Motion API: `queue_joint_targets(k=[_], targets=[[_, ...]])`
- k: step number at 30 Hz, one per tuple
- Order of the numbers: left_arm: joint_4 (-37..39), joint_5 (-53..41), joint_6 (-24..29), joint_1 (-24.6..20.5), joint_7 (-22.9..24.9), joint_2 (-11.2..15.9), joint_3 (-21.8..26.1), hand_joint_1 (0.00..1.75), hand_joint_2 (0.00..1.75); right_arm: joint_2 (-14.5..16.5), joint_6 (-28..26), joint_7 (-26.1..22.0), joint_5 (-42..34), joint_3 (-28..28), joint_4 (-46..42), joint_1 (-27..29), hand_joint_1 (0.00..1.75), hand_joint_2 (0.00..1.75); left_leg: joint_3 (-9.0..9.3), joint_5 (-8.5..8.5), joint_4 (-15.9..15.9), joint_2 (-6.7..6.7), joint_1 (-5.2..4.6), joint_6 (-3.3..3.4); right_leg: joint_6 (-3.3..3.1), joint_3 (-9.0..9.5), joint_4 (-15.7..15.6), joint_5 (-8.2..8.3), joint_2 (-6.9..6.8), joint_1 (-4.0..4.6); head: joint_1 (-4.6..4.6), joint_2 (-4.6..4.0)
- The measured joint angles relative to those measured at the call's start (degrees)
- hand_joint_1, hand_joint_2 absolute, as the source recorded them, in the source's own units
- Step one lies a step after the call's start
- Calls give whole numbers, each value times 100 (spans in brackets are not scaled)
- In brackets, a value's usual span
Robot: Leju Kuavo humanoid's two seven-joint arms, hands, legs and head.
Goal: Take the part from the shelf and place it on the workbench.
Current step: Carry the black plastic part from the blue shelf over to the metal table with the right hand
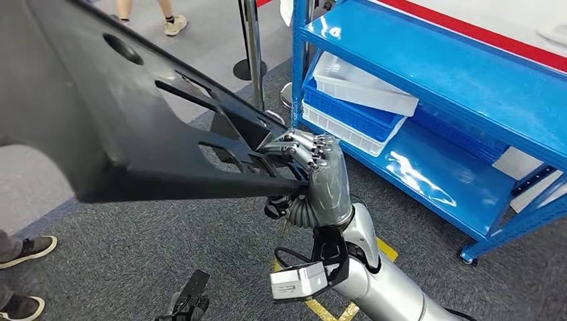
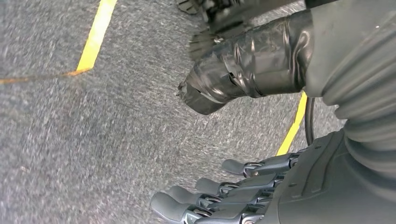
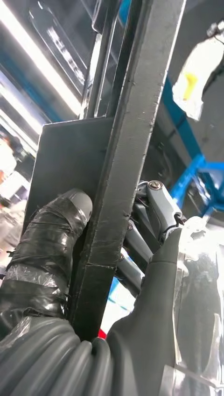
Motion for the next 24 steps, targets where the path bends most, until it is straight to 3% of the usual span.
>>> queue_joint_targets(k=[2,3,5,7,8,10,11,13,15,16,17,18,19,21,23,24], targets=[[0,-25,-3,-5,11,1,-1,0,175,8,1,-4,-9,0,-4,6,175,175,-194,-79,386,53,36,-44,0,4,1,-14,-177,7,-1,0],[0,-41,-5,-5,18,4,-1,0,175,15,1,-5,-16,0,-5,8,175,175,-128,26,270,76,50,-56,6,9,2,-23,-256,7,-1,0],[-1,-69,-9,-23,29,14,-1,0,175,33,0,-11,-37,0,-20,5,175,175,275,351,-463,255,55,-59,35,34,2,-47,-395,12,-2,0],[-3,-92,-14,-65,33,20,-1,0,175,43,-1,-18,-53,0,-49,-3,175,175,604,518,-1060,434,3,10,83,56,3,-72,-504,36,6,0],[-4,-97,-16,-83,34,24,-1,0,175,47,-2,-23,-59,0,-61,-6,175,175,649,517,-1162,459,-29,54,109,65,2,-81,-553,47,14,0],[-4,-110,-17,-88,36,43,-1,0,175,55,-1,-34,-69,0,-73,-6,175,175,656,534,-1191,344,-51,154,169,85,-8,-97,-631,44,26,0],[-4,-115,-17,-81,36,53,-1,0,175,58,0,-40,-73,0,-77,-5,175,175,674,548,-1222,288,-47,196,197,88,21,-133,-584,32,32,0],[-4,-122,-17,-85,38,66,1,0,175,64,1,-49,-80,0,-96,-7,175,175,721,578,-1279,184,-23,292,219,-45,360,-362,-333,8,49,0],[-4,-133,-22,-105,42,67,1,0,175,64,1,-56,-80,0,-109,9,175,175,727,582,-1284,65,-25,339,203,-391,1094,-709,-94,5,68,0],[-4,-139,-28,-109,45,66,1,0,175,64,1,-58,-80,0,-110,24,175,175,726,580,-1279,-11,-27,344,200,-565,1425,-808,-51,11,73,0],[-4,-147,-36,-107,51,66,1,0,175,63,1,-60,-80,0,-110,37,175,175,726,579,-1271,-91,-30,345,198,-669,1594,-805,-30,14,74,0],[-4,-156,-44,-104,58,67,1,0,175,63,1,-61,-80,0,-111,45,175,175,726,575,-1256,-177,-30,341,194,-671,1546,-692,-15,13,73,0],[-4,-167,-51,-103,65,67,1,0,175,63,0,-63,-80,0,-113,47,175,175,726,568,-1234,-263,-27,332,188,-568,1285,-492,12,6,74,0],[-4,-193,-60,-114,72,67,1,0,175,65,-1,-65,-80,0,-118,47,175,175,701,537,-1161,-427,-26,289,182,-248,546,-145,225,-29,73,0],[-5,-212,-67,-131,84,69,1,0,175,66,-2,-69,-80,0,-127,50,175,175,635,525,-1106,-561,-14,220,186,-80,176,-59,421,-46,71,0],[-6,-215,-69,-134,98,70,1,0,175,67,-1,-71,-83,0,-132,51,175,175,603,535,-1100,-626,-2,180,183,-65,153,-75,438,-38,68,0]])
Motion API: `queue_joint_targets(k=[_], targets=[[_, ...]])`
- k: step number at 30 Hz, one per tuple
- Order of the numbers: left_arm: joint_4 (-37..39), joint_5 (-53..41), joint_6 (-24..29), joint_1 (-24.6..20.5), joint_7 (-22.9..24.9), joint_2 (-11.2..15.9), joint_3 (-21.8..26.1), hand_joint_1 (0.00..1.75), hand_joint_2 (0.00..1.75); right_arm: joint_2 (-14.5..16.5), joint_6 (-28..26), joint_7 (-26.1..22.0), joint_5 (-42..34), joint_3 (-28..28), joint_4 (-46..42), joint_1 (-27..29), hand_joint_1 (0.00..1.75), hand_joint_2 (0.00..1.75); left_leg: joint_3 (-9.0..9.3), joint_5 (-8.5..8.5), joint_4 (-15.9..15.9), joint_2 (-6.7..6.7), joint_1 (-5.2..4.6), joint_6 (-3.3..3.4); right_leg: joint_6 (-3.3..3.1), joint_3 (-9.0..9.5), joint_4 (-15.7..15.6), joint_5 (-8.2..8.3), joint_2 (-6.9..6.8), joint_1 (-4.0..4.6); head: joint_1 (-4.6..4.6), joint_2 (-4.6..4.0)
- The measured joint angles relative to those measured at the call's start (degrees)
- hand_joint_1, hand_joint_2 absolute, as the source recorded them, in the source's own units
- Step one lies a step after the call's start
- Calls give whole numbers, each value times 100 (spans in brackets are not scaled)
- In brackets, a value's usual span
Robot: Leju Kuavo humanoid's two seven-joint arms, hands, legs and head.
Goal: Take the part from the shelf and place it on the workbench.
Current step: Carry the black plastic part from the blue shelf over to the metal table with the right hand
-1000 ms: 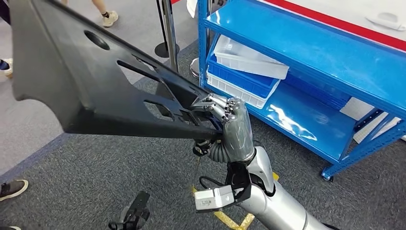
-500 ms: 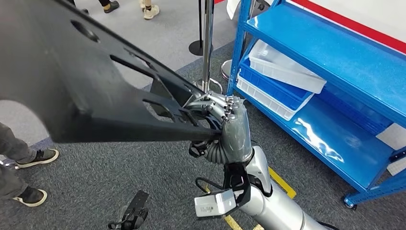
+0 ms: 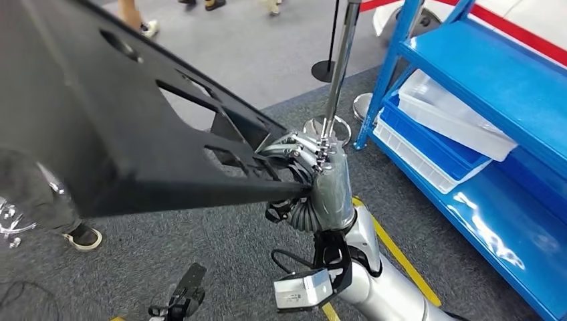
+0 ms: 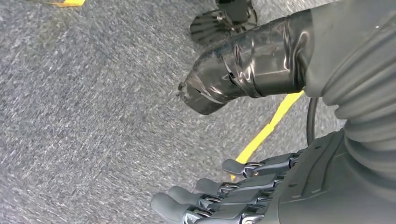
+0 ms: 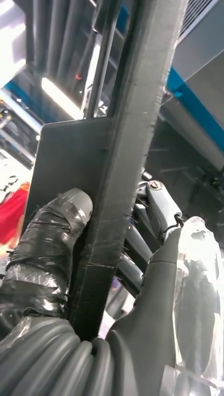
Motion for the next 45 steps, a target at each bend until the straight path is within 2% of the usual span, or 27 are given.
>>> queue_joint_targets(k=[1,2,4,6,8,9,10,12,14,15,17,19,21,23,24,26,28,30,32,34,36,38,39,40,41,43,45], targets=[[-1,2,-2,6,19,4,0,0,175,2,1,-2,-11,0,-3,-1,175,175,-26,15,-10,-57,20,-36,-19,3,-3,13,-63,5,2,0],[-1,8,-5,18,35,8,0,0,175,7,3,-10,-39,0,-3,-3,175,175,-46,9,7,-26,26,-66,-45,14,-24,27,-129,9,1,0],[-2,30,-23,32,54,13,1,0,175,29,6,-62,-144,0,-2,-16,175,175,-191,-146,278,251,11,-114,-104,34,-68,52,-274,6,-32,0],[-8,52,-45,33,55,11,2,0,175,51,6,-129,-245,0,7,-29,175,175,-505,-459,931,573,6,-152,-144,39,-80,50,-432,37,-64,0],[-11,65,-53,48,54,10,4,0,175,60,6,-157,-291,0,24,-32,175,175,-764,-619,1456,669,14,-167,-164,39,-79,36,-600,67,-65,0],[-11,68,-54,61,54,10,4,0,175,62,6,-161,-303,0,31,-33,175,175,-762,-565,1457,688,13,-161,-168,41,-79,28,-681,78,-65,0],[-11,70,-54,71,54,11,5,0,175,65,6,-165,-308,0,35,-35,175,175,-643,-421,1235,719,8,-144,-168,46,-79,21,-757,87,-65,0],[-13,71,-55,72,53,12,7,0,175,80,4,-178,-310,0,37,-46,175,175,-228,-122,471,937,-47,-75,-153,66,-81,-1,-893,109,-64,0],[-16,75,-54,56,52,13,10,0,175,94,2,-195,-316,0,38,-59,175,175,17,-22,-4,1114,-125,13,-119,85,-89,-20,-1008,129,-63,0],[-19,91,-46,58,49,15,16,0,175,97,3,-201,-333,0,40,-62,175,175,29,-41,-48,1112,-156,45,-96,95,-98,-28,-1064,134,-62,0],[-23,160,-4,111,22,13,52,0,175,95,12,-205,-396,0,49,-62,175,175,58,-15,-103,974,-143,99,-38,130,-104,-58,-1139,124,-61,0],[-25,229,38,195,-23,-6,97,0,175,84,32,-178,-437,0,52,-48,175,175,134,19,-191,861,-105,155,14,79,92,-200,-930,105,-51,0],[-27,259,44,258,-49,-60,123,0,175,39,58,-102,-423,0,49,12,175,175,169,31,-225,739,-89,212,43,-212,721,-518,-610,84,-33,0],[-27,266,26,326,-52,-134,135,0,175,-35,76,-2,-393,0,46,135,175,175,169,29,-216,582,-88,242,64,-553,1353,-730,-494,73,-23,0],[-26,261,12,372,-53,-174,138,0,175,-69,79,48,-379,0,42,200,175,175,169,25,-205,493,-84,240,77,-612,1419,-679,-474,63,-22,0],[-25,245,-13,457,-52,-249,139,0,175,-131,81,137,-345,0,10,290,175,175,165,3,-154,315,-65,211,103,-422,927,-300,-403,25,-22,0],[-25,211,-37,491,-50,-305,139,0,175,-189,81,198,-309,0,-44,353,175,175,123,-44,-52,153,-56,148,118,-114,243,-23,-170,-26,-26,0],[-25,170,-51,497,-48,-329,139,0,175,-239,105,239,-298,0,-98,426,175,175,60,-60,5,22,-38,71,95,7,-10,-2,-45,-25,-26,0],[-22,123,-65,519,-39,-329,138,0,175,-270,155,285,-312,0,-140,471,175,175,17,-46,-1,-21,-9,3,26,22,-41,19,-152,-6,-25,0],[-19,55,-93,521,-7,-320,138,0,175,-282,198,308,-319,0,-179,483,175,175,-83,-151,167,258,-21,-51,-50,41,-85,47,-274,-9,-59,0],[-16,-12,-138,469,63,-300,138,0,175,-296,213,309,-302,0,-220,495,175,175,-362,-439,728,597,-28,-97,-99,52,-107,51,-421,3,-98,0],[-16,-51,-188,408,147,-272,138,0,175,-316,211,314,-280,0,-240,513,175,175,-688,-668,1362,678,-5,-129,-119,53,-108,36,-592,20,-105,0],[-16,-60,-212,391,175,-259,138,0,175,-326,210,319,-271,0,-249,521,175,175,-750,-658,1477,690,2,-137,-122,56,-107,26,-675,23,-106,0],[-16,-63,-235,382,192,-247,138,0,175,-332,207,323,-258,0,-263,525,175,175,-695,-548,1368,708,6,-138,-118,63,-107,16,-748,25,-106,0],[-16,-76,-265,373,205,-237,137,0,175,-336,203,327,-238,0,-285,526,175,175,-529,-369,1058,756,5,-130,-108,77,-107,4,-818,25,-107,0],[-16,-127,-338,329,249,-223,136,0,175,-339,191,328,-191,0,-337,515,175,175,-134,-111,305,1004,-42,-77,-74,111,-108,-25,-944,42,-107,0],[-16,-190,-397,268,315,-219,131,0,175,-344,181,327,-155,0,-375,503,175,175,31,-77,-29,1141,-106,1,-22,139,-115,-50,-1052,66,-105,0]])
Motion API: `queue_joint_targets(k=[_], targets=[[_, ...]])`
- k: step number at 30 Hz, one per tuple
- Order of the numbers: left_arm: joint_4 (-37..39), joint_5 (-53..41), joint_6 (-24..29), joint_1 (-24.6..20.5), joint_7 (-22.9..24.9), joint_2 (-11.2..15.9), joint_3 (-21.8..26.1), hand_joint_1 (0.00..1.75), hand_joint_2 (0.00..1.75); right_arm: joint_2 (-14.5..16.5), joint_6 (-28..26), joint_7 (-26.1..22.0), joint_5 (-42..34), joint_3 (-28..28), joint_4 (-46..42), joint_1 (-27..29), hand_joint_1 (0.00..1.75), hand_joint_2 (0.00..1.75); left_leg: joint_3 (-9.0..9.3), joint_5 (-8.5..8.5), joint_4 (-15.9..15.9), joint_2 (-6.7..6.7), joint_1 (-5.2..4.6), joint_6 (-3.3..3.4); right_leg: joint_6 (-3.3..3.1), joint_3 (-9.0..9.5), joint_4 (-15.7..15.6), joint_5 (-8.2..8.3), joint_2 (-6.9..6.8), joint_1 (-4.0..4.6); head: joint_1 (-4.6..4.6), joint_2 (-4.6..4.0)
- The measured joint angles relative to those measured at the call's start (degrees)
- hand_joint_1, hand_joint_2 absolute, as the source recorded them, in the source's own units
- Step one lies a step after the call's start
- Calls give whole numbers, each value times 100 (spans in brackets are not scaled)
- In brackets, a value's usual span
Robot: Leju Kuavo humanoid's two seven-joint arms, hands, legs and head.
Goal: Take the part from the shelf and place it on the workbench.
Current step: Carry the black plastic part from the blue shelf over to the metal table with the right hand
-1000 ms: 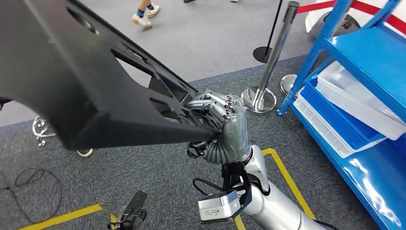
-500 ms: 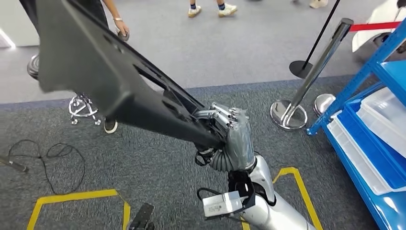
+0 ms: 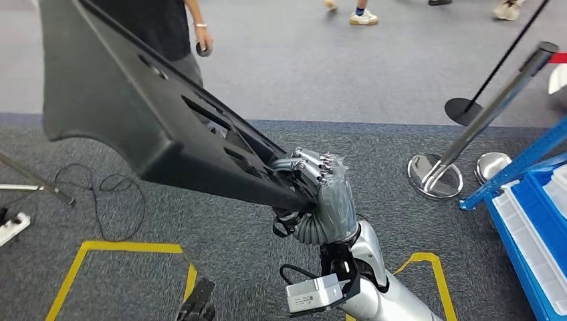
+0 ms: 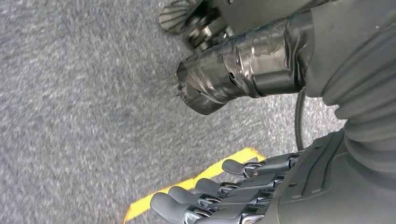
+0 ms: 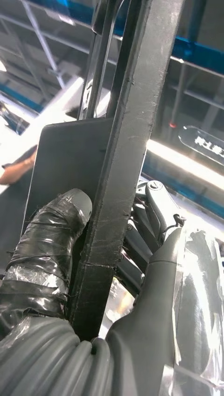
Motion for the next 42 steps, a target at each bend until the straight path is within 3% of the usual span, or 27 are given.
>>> queue_joint_targets(k=[2,4,6,8,9,10,11,12,13,15,16,17,18,20,22,24,25,27,28,30,31,33,35,37,39,40,42], targets=[[0,-34,-24,-25,51,7,-6,0,175,-6,-3,0,28,0,-25,-9,175,175,21,1,-31,-129,-7,66,68,46,-17,-28,-93,8,2,0],[0,-44,-31,-29,72,11,-9,0,175,-15,-4,-2,49,0,-53,-25,175,175,89,20,-94,-267,24,127,127,42,117,-146,91,-11,12,0],[0,-45,-41,-57,81,10,-22,0,175,-33,-7,-6,56,0,-82,-34,175,175,133,35,-128,-397,46,190,139,-207,668,-429,425,-30,28,0],[0,-44,-54,-81,86,10,-56,0,175,-63,-9,-3,58,0,-96,-17,175,175,136,33,-122,-553,43,224,133,-608,1378,-673,553,-27,36,0],[0,-45,-59,-79,91,10,-74,0,175,-78,-10,-1,62,0,-96,-6,175,175,137,30,-115,-643,41,226,133,-734,1545,-662,573,-25,36,0],[0,-50,-63,-75,99,10,-87,0,175,-90,-11,1,67,0,-97,1,175,175,138,26,-103,-735,40,225,129,-763,1506,-545,587,-27,35,0],[0,-61,-67,-72,112,11,-95,0,175,-96,-14,1,75,0,-100,4,175,175,140,18,-85,-827,43,218,121,-686,1259,-339,615,-33,36,0],[0,-75,-70,-74,123,11,-101,0,175,-98,-17,1,83,0,-106,3,175,175,140,5,-60,-916,48,203,111,-541,875,-109,698,-42,37,0],[-1,-92,-72,-79,134,11,-110,0,175,-99,-24,-2,88,0,-112,2,175,175,125,-10,-36,-996,58,182,102,-397,535,40,877,-64,35,0],[-1,-122,-73,-105,152,14,-128,0,175,-100,-40,-9,88,0,-129,3,175,175,57,-25,23,-1147,82,118,101,-230,115,154,1182,-95,25,0],[-1,-131,-70,-117,158,16,-134,0,175,-101,-53,-16,83,0,-137,3,175,175,17,-16,25,-1220,101,80,98,-213,84,132,1241,-94,20,0],[0,-137,-68,-129,163,27,-137,0,175,-101,-65,-29,75,0,-143,3,175,175,-14,-2,25,-1302,114,39,83,-200,44,148,1180,-94,16,0],[-1,-138,-62,-134,164,38,-137,0,175,-101,-78,-51,64,0,-149,3,175,175,-29,6,22,-1294,124,4,57,-178,20,158,1093,-95,16,0],[-2,-131,-45,-159,163,52,-138,0,175,-89,-113,-128,32,0,-148,-2,175,175,-143,-115,237,-981,95,-58,-1,-122,-41,169,901,-114,-35,0],[-2,-122,-28,-203,150,48,-139,0,175,-74,-164,-221,-21,0,-141,1,175,175,-462,-405,854,-567,87,-106,-42,-90,-60,156,694,-96,-90,0],[-2,-119,-20,-226,131,54,-139,0,175,-69,-198,-290,-66,0,-118,22,175,175,-765,-563,1396,-449,109,-135,-59,-80,-58,132,492,-82,-94,0],[-2,-120,-19,-228,122,62,-139,0,175,-69,-210,-316,-79,0,-102,35,175,175,-780,-498,1402,-429,116,-142,-56,-72,-58,119,398,-81,-96,0],[-2,-122,-23,-232,114,89,-139,0,175,-67,-240,-352,-90,0,-73,50,175,175,-475,-151,815,-325,120,-132,-33,-33,-57,86,232,-81,-98,0],[-2,-125,-33,-241,115,98,-139,0,175,-66,-259,-360,-92,0,-64,51,175,175,-274,-22,439,-201,92,-108,-13,-10,-58,69,165,-70,-98,0],[-2,-142,-75,-267,130,108,-138,0,175,-64,-298,-356,-82,0,-58,51,175,175,-36,76,-14,-31,41,-43,39,30,-64,36,51,-43,-92,0],[-2,-157,-106,-276,146,111,-138,0,175,-64,-317,-352,-74,0,-51,53,175,175,-25,48,-51,-31,15,-11,70,49,-75,24,-3,-29,-89,0],[-2,-192,-159,-278,184,117,-137,0,175,-64,-351,-350,-57,0,-27,55,175,175,0,57,-84,-173,24,47,142,99,-93,-10,-85,-28,-85,0],[-2,-235,-185,-289,222,119,-137,0,175,-64,-385,-360,-31,0,4,47,175,175,61,73,-137,-304,54,108,196,53,78,-139,99,-43,-60,0],[-2,-272,-193,-338,260,118,-137,0,175,-65,-434,-372,27,0,47,45,175,175,90,76,-154,-432,65,159,204,-270,713,-431,422,-48,-24,-1],[-2,-282,-197,-397,266,118,-137,0,175,-66,-498,-390,72,0,126,58,175,175,89,69,-146,-589,55,186,194,-680,1410,-628,552,-40,-15,0],[-2,-282,-198,-418,255,118,-137,0,175,-66,-534,-412,72,0,176,63,175,175,91,66,-137,-680,51,189,184,-773,1508,-574,571,-39,-14,0],[-2,-281,-193,-453,231,118,-137,0,175,-54,-609,-479,28,0,268,57,175,175,95,56,-108,-874,52,178,148,-631,1043,-177,642,-43,-12,-1]])
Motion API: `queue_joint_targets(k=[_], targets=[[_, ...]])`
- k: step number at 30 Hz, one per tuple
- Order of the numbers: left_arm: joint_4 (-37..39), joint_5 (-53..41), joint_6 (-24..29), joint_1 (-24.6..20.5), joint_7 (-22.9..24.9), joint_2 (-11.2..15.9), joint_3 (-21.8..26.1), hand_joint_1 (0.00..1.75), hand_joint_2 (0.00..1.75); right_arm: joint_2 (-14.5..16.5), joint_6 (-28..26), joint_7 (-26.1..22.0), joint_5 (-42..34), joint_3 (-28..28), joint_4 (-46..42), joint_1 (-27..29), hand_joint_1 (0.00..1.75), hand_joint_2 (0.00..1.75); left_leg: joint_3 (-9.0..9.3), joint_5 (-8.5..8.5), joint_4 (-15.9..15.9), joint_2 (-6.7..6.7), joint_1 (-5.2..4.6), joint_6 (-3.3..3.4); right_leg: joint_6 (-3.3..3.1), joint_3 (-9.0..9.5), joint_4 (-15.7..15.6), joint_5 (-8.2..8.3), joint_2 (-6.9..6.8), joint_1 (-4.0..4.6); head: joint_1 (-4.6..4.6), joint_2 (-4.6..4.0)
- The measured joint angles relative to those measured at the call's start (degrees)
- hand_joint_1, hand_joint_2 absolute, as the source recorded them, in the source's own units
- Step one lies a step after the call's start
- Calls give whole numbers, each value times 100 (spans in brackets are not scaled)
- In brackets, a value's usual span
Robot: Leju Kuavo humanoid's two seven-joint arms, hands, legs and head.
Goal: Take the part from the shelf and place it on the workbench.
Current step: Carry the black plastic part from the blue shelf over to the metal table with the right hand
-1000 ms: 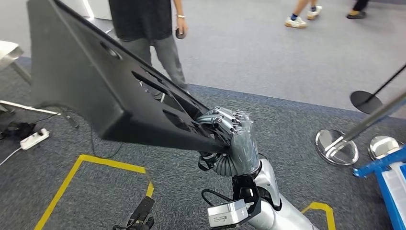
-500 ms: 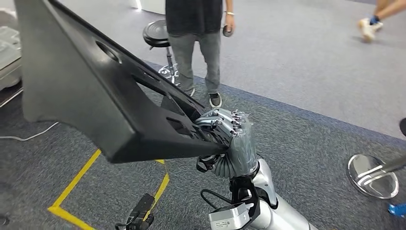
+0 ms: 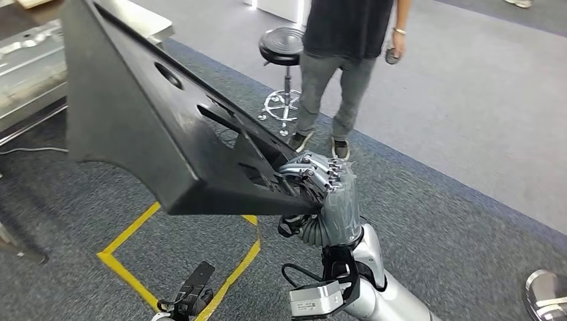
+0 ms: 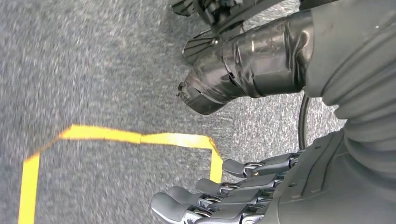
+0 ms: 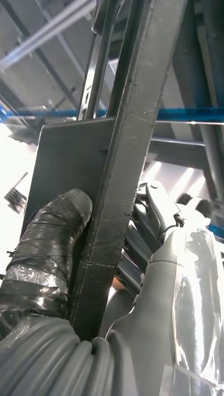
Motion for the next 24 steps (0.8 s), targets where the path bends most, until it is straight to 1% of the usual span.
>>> queue_joint_targets(k=[1,2,3,4,5,6,7,8,9,10,11,12,13,14,15,16,17,18,19,20,21,22,23,24], targets=[[0,1,4,-16,-5,-3,0,0,175,13,-33,-34,-31,0,48,-14,175,175,-13,-9,19,-85,5,-14,-26,152,-374,189,138,-11,-1,0],[0,1,7,-36,-4,-5,0,0,175,35,-60,-65,-58,0,95,-31,175,175,-39,-19,54,-166,3,-36,-44,287,-717,313,292,-28,-5,0],[0,1,8,-51,-1,-7,0,0,175,55,-84,-88,-81,0,141,-46,175,175,-76,-20,72,-234,13,-66,-55,373,-927,363,414,-35,-9,0],[0,2,9,-58,8,-8,1,0,175,74,-105,-106,-98,0,185,-61,175,175,-115,-17,80,-301,30,-103,-64,407,-1013,346,486,-31,-13,1],[0,2,12,-57,21,-5,2,0,175,94,-124,-119,-114,0,220,-75,175,175,-141,-6,79,-378,43,-148,-73,422,-1056,345,450,-27,-15,1],[0,3,16,-43,32,8,3,0,175,110,-139,-129,-132,0,251,-90,175,175,-157,2,64,-429,64,-186,-93,443,-1069,353,371,-32,-15,1],[0,7,21,-25,42,16,4,0,175,134,-149,-137,-151,0,282,-109,175,175,-178,-20,101,-367,58,-222,-123,475,-1103,358,299,-42,-27,1],[0,12,26,-15,49,25,4,0,175,158,-160,-143,-169,0,310,-128,175,175,-239,-84,221,-223,47,-255,-155,510,-1136,362,213,-58,-53,1],[0,17,28,-12,51,31,5,0,175,178,-170,-147,-182,0,336,-143,175,175,-359,-201,455,-19,40,-283,-182,541,-1156,358,127,-61,-75,1],[0,22,30,-13,52,27,5,0,175,190,-178,-148,-189,0,363,-152,175,175,-531,-349,783,198,36,-313,-204,562,-1161,343,41,-43,-98,1],[0,24,30,-14,54,26,6,0,175,195,-185,-150,-191,0,391,-157,175,175,-731,-490,1146,324,51,-338,-219,574,-1158,326,-53,-28,-110,1],[0,25,30,-8,54,25,7,0,175,196,-186,-150,-192,0,419,-157,175,175,-894,-567,1427,392,65,-357,-225,582,-1152,306,-144,-17,-108,1],[0,26,30,3,55,24,7,0,175,199,-187,-150,-193,0,448,-156,175,175,-969,-549,1537,428,76,-370,-224,591,-1143,284,-233,-12,-110,1],[0,27,30,13,56,25,7,0,175,205,-187,-150,-194,0,475,-157,175,175,-932,-437,1443,455,82,-376,-218,602,-1131,260,-315,-11,-112,1],[0,27,30,18,57,25,7,0,175,212,-187,-151,-195,0,496,-157,175,175,-773,-250,1133,510,83,-372,-205,621,-1117,232,-391,-10,-113,1],[0,27,30,17,57,26,7,0,175,219,-187,-151,-195,0,514,-159,175,175,-566,-95,733,635,67,-355,-187,649,-1107,201,-462,-7,-112,1],[0,27,30,11,57,27,8,0,175,224,-187,-152,-195,0,530,-165,175,175,-379,14,398,752,41,-323,-164,678,-1107,173,-528,9,-110,0],[0,28,30,2,57,28,8,0,175,226,-187,-153,-195,0,543,-175,175,175,-254,64,171,838,16,-284,-134,705,-1113,149,-583,25,-108,0],[0,29,31,-5,56,28,9,0,175,227,-187,-154,-195,0,554,-185,175,175,-209,54,80,873,-9,-246,-104,730,-1122,131,-636,44,-104,0],[0,31,31,-4,56,28,9,0,175,230,-187,-155,-195,0,565,-196,175,175,-207,50,81,815,-21,-210,-75,754,-1138,118,-691,61,-103,0],[0,34,32,-1,57,28,9,0,175,237,-187,-156,-196,0,575,-205,175,175,-199,49,65,739,-14,-178,-39,784,-1152,98,-747,65,-103,1],[0,37,32,11,57,27,9,0,175,244,-186,-157,-197,0,585,-216,175,175,-176,52,39,666,-1,-148,-5,803,-1133,61,-738,58,-96,1],[0,40,33,19,61,27,9,0,175,251,-184,-157,-199,0,593,-229,175,175,-148,56,15,598,16,-118,23,775,-1035,-15,-647,46,-91,1],[0,43,33,18,65,26,9,0,175,256,-182,-158,-203,0,599,-242,175,175,-120,61,-9,531,35,-89,45,678,-818,-133,-503,34,-75,1]])
